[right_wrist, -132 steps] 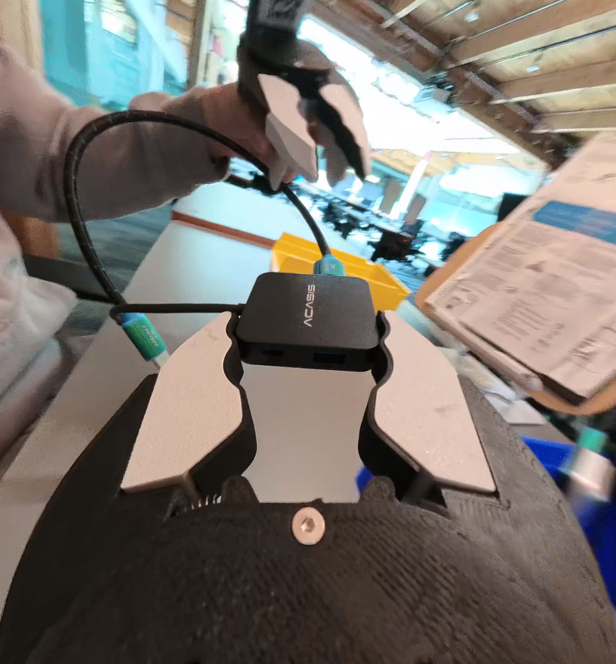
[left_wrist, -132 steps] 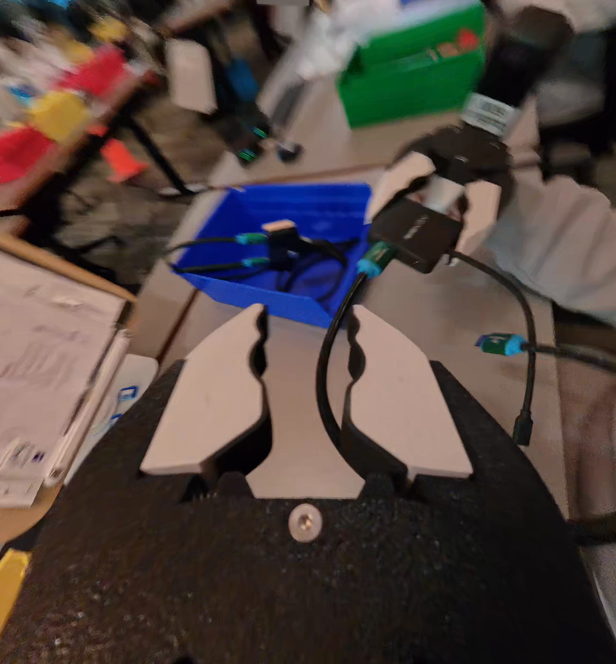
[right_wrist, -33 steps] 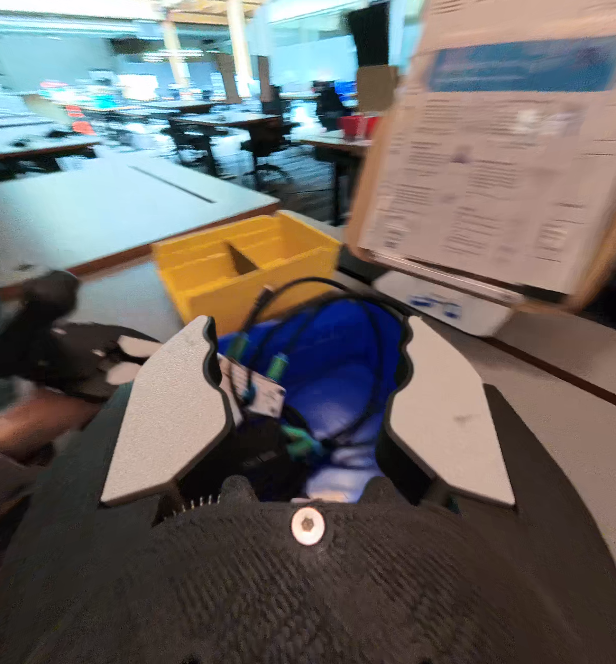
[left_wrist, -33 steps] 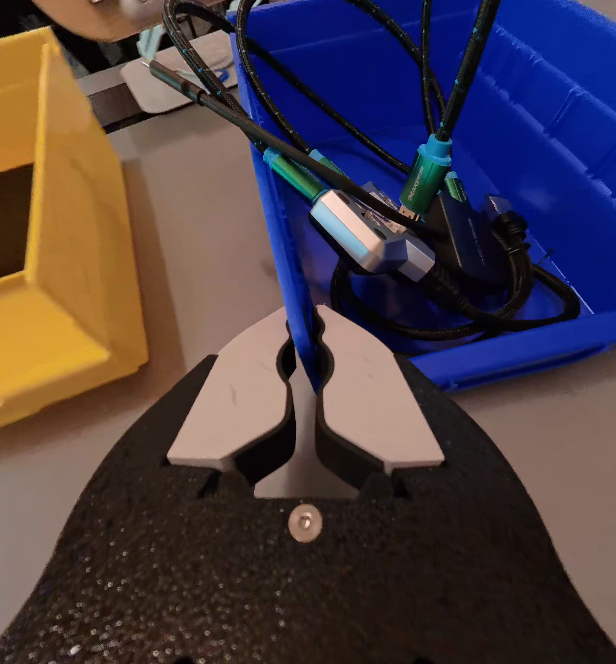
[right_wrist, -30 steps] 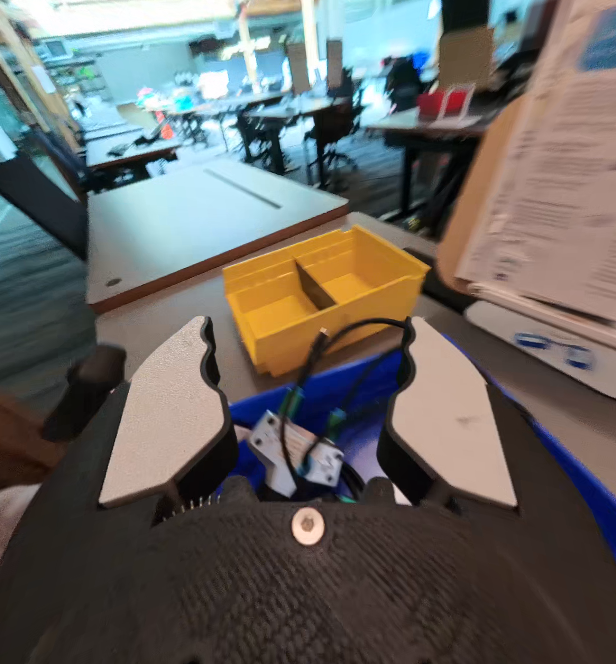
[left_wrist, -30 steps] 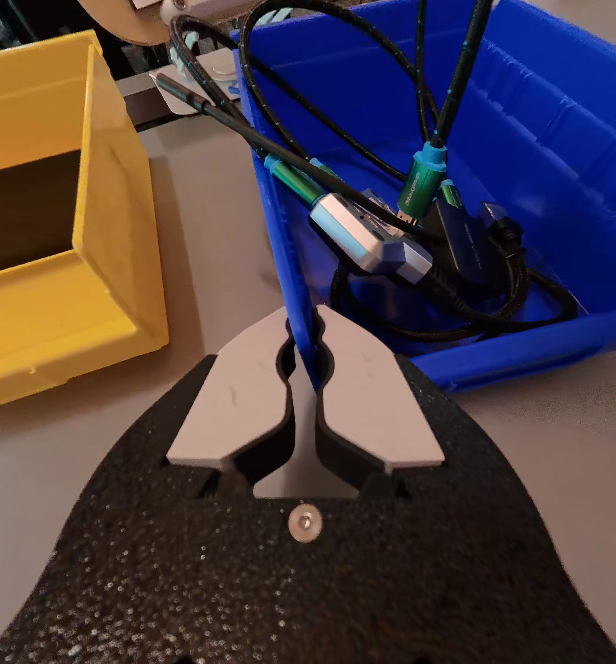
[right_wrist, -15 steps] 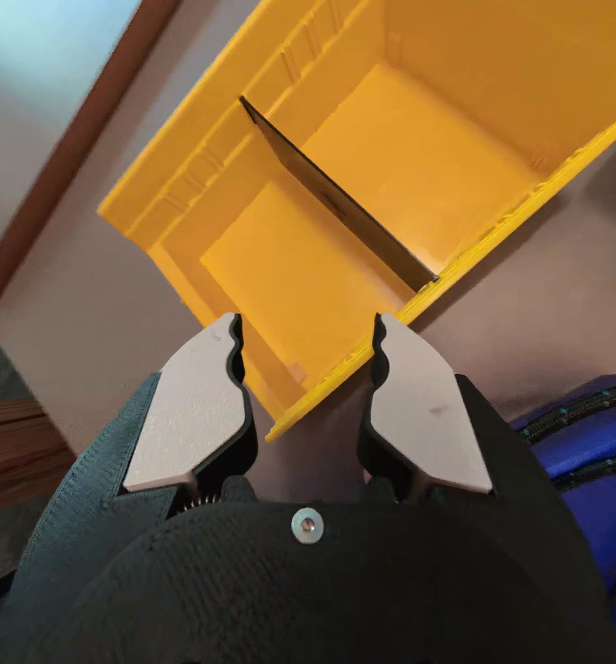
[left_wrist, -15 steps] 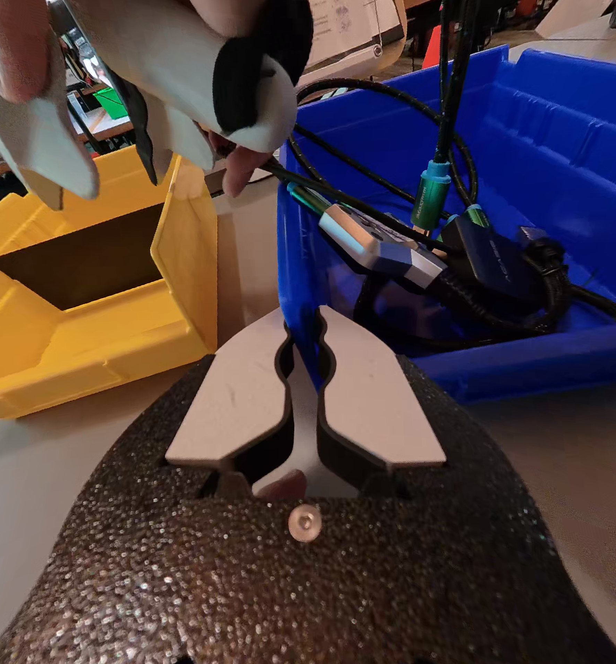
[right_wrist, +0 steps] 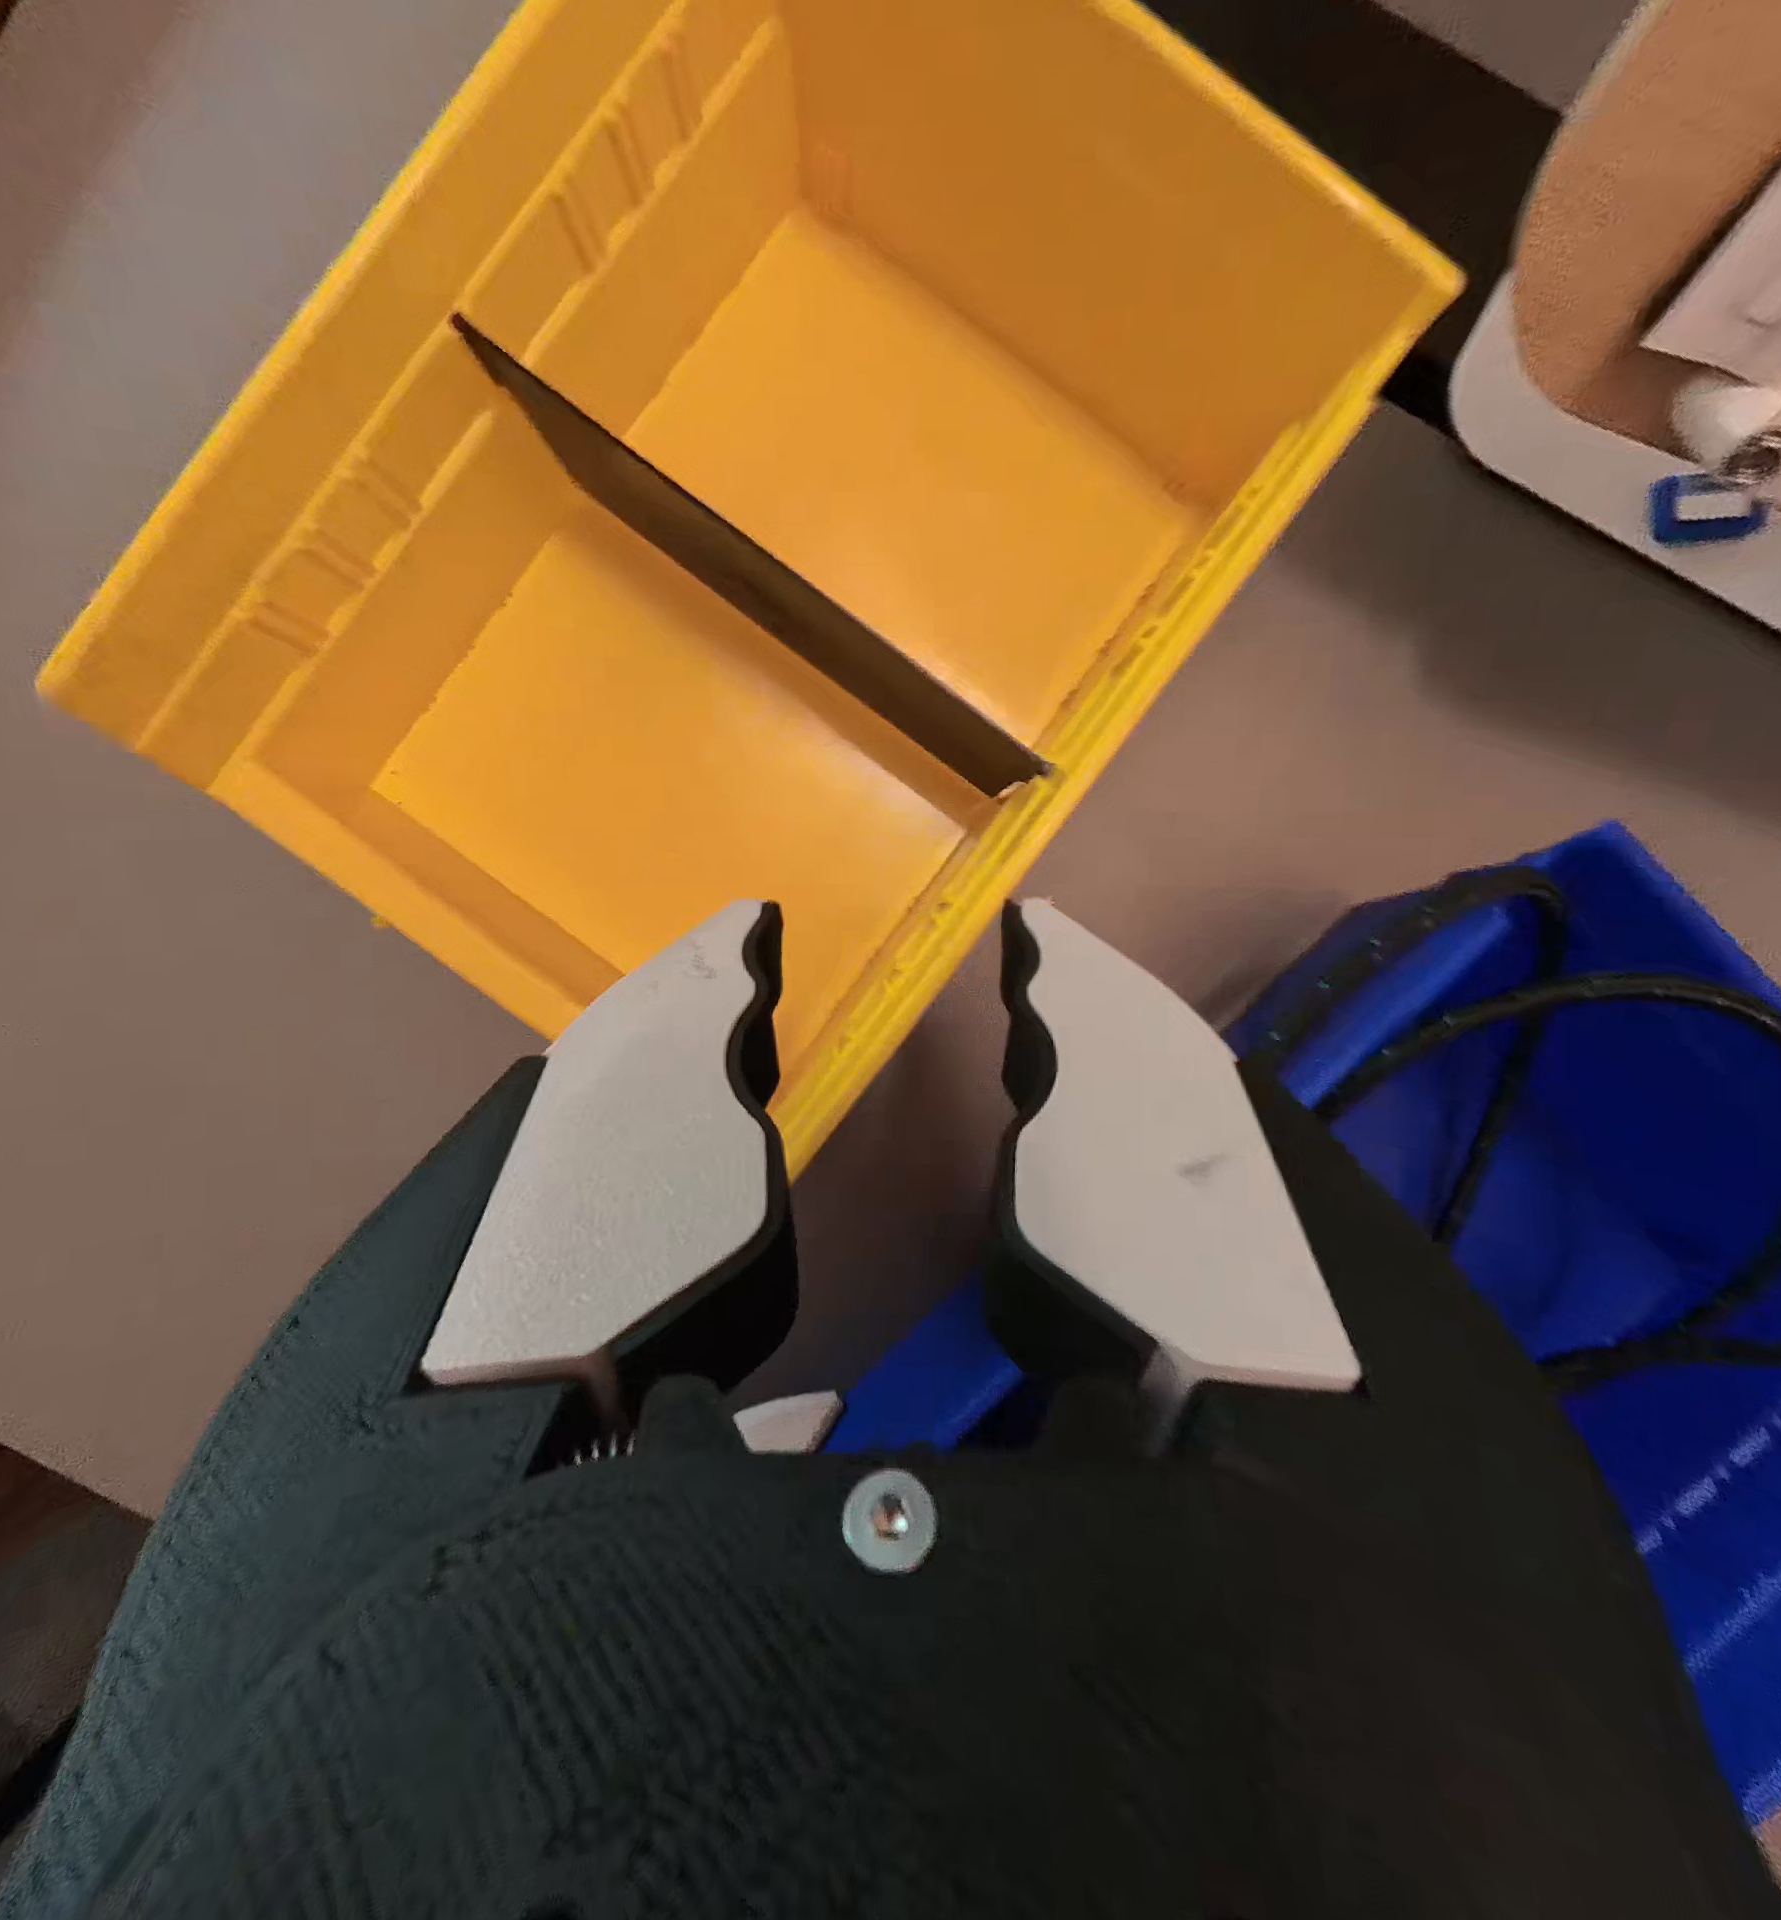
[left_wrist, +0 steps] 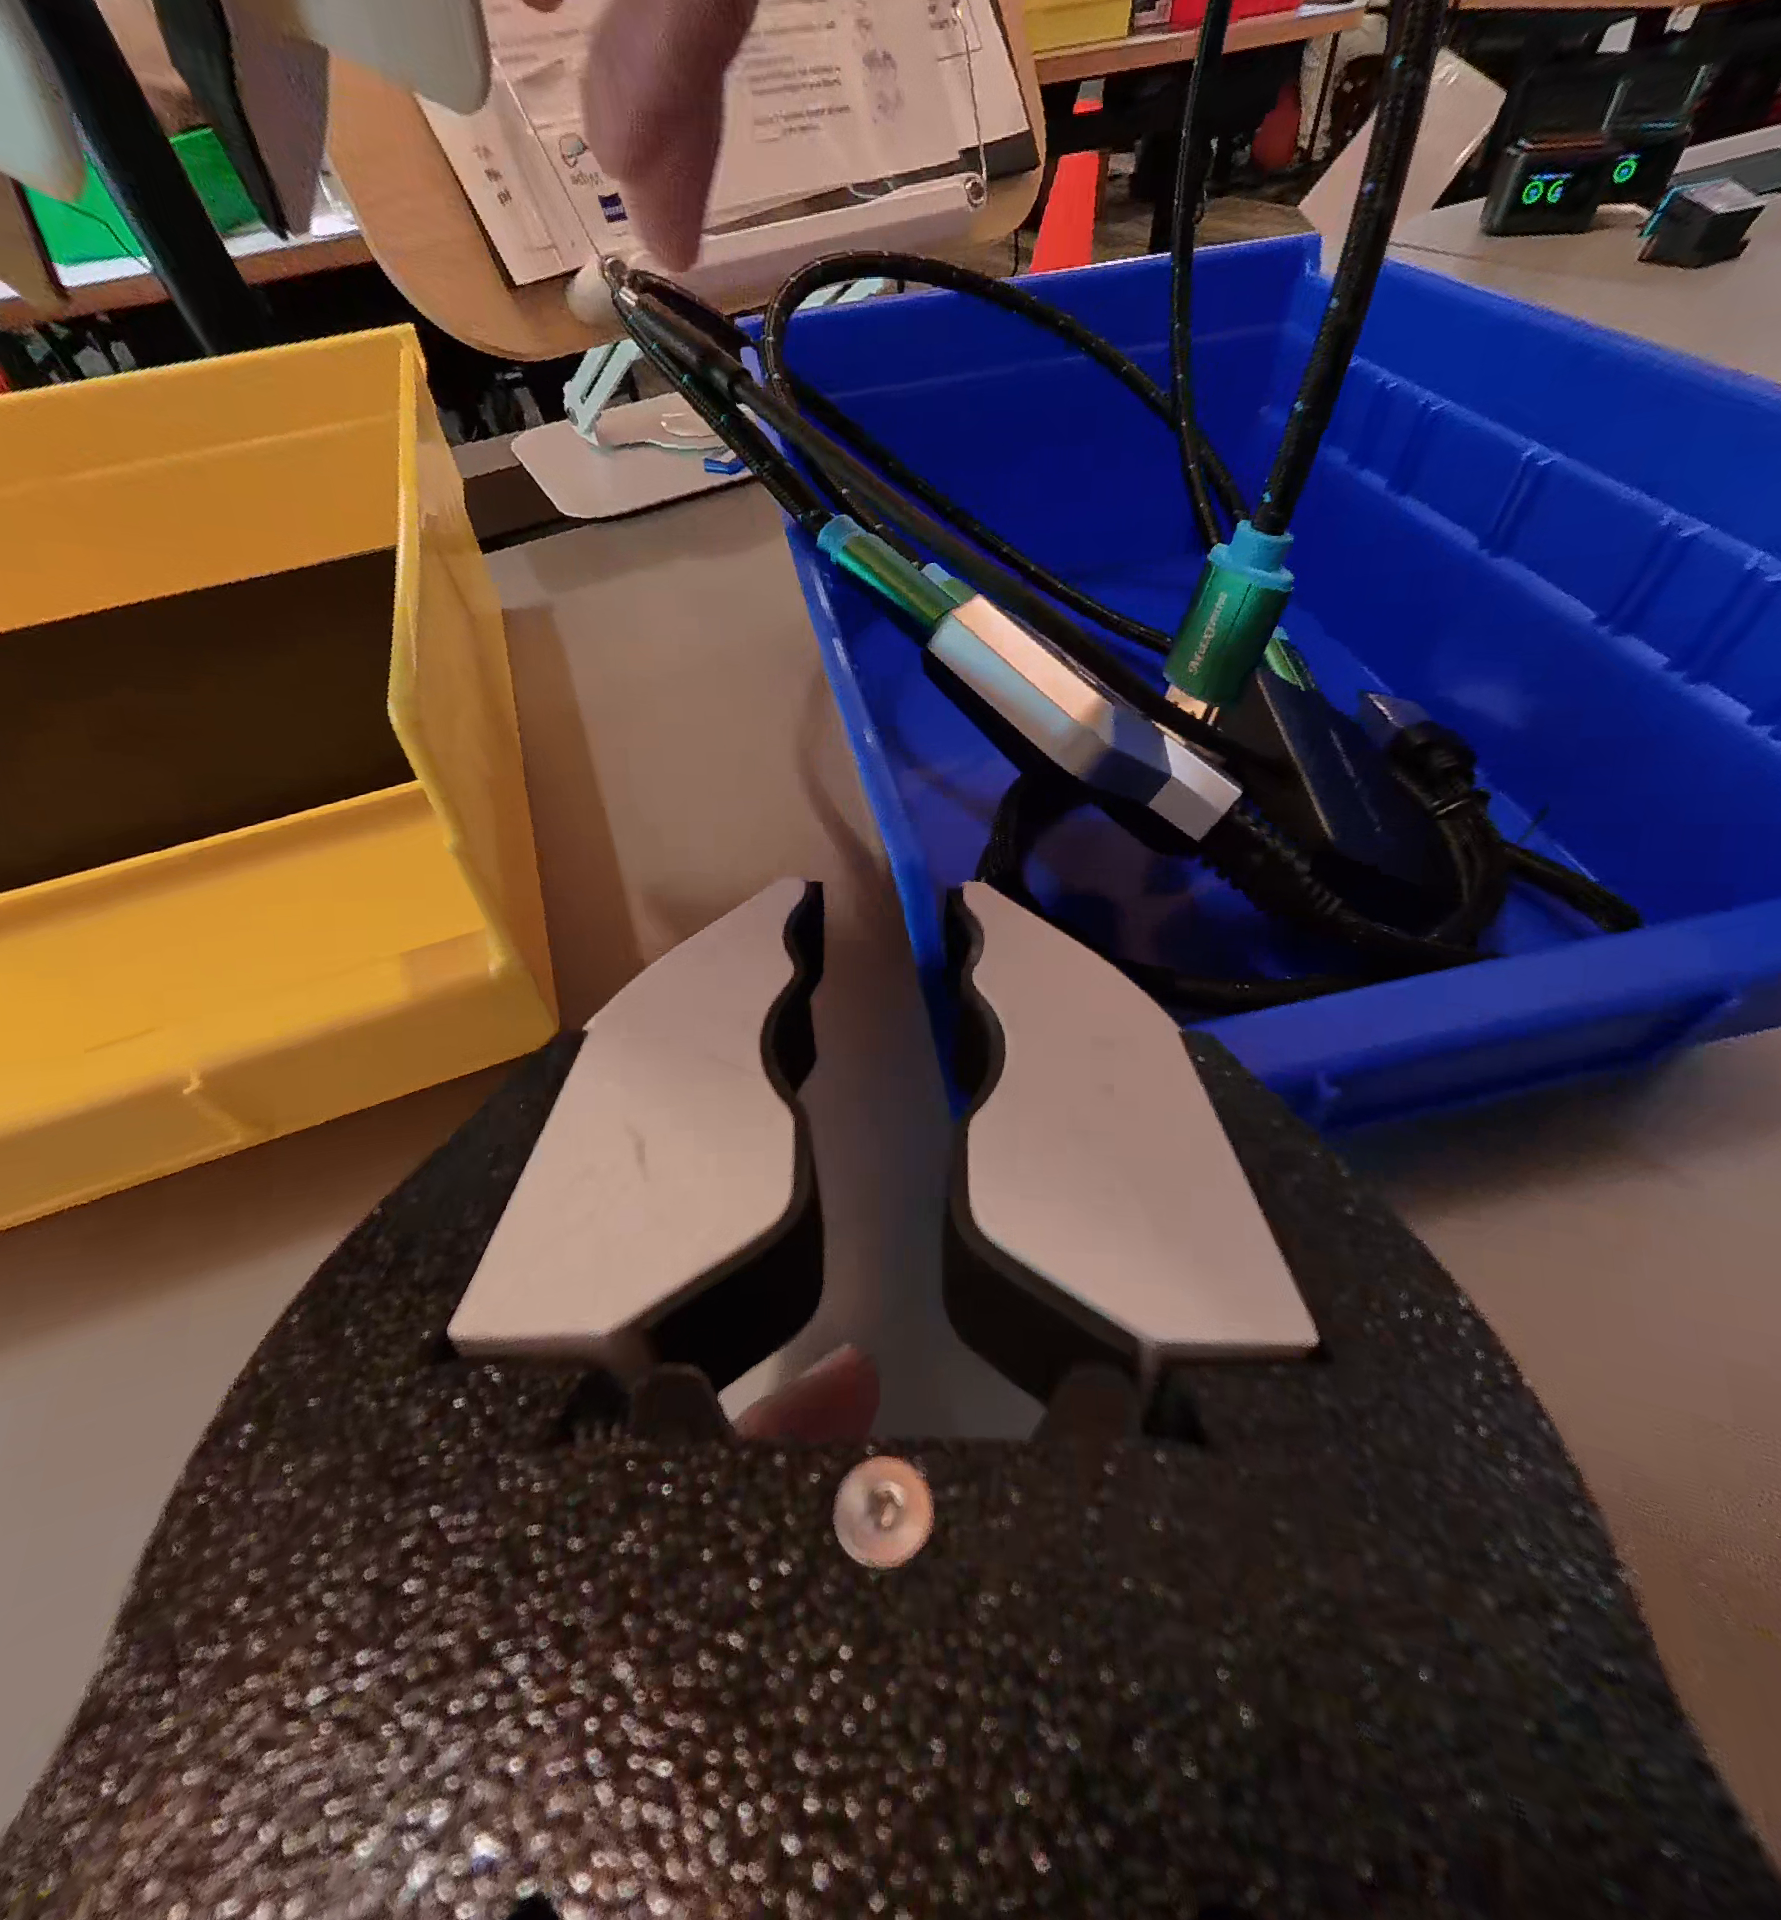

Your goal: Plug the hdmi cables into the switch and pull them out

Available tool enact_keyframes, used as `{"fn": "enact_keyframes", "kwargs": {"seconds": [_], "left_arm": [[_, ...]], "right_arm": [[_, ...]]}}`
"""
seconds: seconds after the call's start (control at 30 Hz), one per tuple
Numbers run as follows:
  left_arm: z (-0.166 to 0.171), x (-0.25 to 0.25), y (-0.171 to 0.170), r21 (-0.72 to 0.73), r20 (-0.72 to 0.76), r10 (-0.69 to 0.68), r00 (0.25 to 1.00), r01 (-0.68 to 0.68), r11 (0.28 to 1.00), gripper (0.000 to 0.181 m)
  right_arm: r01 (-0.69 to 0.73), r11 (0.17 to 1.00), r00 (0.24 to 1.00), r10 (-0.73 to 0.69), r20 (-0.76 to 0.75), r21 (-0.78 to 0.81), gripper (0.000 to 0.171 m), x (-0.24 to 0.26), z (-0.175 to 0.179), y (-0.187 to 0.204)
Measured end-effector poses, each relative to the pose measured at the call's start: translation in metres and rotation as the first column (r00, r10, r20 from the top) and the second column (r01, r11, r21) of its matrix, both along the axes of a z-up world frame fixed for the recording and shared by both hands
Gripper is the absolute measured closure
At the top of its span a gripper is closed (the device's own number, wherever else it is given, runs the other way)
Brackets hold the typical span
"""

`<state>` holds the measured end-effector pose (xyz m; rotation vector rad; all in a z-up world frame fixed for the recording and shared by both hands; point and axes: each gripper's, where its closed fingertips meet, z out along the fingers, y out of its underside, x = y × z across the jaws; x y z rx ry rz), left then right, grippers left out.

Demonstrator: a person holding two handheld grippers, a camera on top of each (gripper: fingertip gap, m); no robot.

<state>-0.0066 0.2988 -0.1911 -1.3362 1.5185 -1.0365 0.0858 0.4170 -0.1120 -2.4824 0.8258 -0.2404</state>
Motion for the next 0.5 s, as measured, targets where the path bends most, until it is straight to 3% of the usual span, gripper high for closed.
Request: {"fn": "enact_keyframes", "kwargs": {"seconds": [0.13,0.23,0.3,0.37,0.5], "left_arm": [[0.001,0.000,-0.001,0.011,0.005,-0.010,1.000,0.010,1.000,0.160],[0.003,-0.001,-0.001,0.008,0.019,-0.022,1.000,0.021,1.000,0.160],[0.005,-0.002,-0.001,-0.006,0.032,-0.034,0.999,0.034,0.999,0.159],[0.006,-0.003,-0.002,-0.026,0.041,-0.045,0.998,0.046,0.999,0.159],[0.009,-0.005,-0.001,-0.045,0.065,-0.058,0.996,0.061,0.997,0.159]], "right_arm": [[0.044,0.996,0.994,-0.052,-0.101,-0.082,0.130,-0.016,-0.013,-0.012],[0.104,0.980,0.992,-0.114,-0.051,-0.170,0.129,-0.010,-0.023,-0.025],[0.168,0.971,0.981,-0.181,-0.070,-0.168,0.115,-0.011,-0.032,-0.028],[0.166,0.969,0.971,-0.193,-0.139,-0.183,0.122,-0.023,-0.049,-0.027],[0.234,0.959,0.954,-0.258,-0.149,-0.161,0.114,-0.016,-0.069,-0.025]]}}
